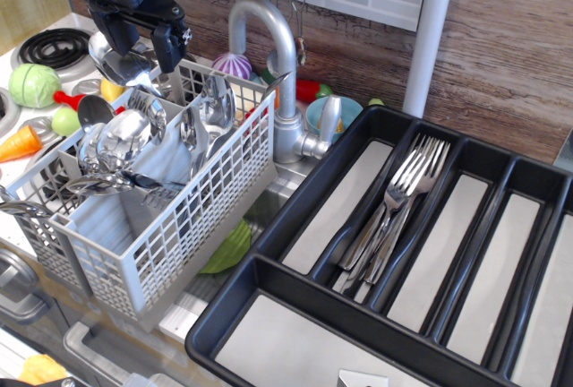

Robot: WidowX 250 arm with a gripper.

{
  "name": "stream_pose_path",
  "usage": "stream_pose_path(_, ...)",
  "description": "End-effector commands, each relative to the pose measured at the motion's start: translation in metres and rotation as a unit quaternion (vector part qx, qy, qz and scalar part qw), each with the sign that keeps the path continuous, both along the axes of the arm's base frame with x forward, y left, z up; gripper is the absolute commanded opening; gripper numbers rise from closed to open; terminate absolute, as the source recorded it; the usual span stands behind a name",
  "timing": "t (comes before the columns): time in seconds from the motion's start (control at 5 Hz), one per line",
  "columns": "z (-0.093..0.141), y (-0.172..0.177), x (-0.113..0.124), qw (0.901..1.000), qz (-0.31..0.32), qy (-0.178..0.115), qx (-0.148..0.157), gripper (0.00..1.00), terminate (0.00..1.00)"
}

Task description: Put fork from basket to tray

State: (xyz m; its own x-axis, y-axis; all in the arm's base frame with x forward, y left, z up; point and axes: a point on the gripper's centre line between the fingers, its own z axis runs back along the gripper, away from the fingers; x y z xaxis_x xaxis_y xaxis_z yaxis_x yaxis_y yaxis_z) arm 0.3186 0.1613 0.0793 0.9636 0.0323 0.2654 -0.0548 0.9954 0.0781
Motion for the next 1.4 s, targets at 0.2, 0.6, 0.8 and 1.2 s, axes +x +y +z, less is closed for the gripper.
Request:
stream_pose_path(0.2,0.008,0.001,0.0,0.9986,0.05,0.014,0.012,1.0,0.0)
stream_pose_path(0.6,0.014,-0.004,-0.004,0.9635,0.265,0.033,0.024,1.0,0.0)
stream_pose_path(0.8,0.004,-0.009,-0.008,0.9422,0.332,0.022,0.038,1.0,0.0)
stream_pose_path(1.2,-0.01,-0.003,-0.014,0.9298,0.365,0.015,0.044,1.0,0.0)
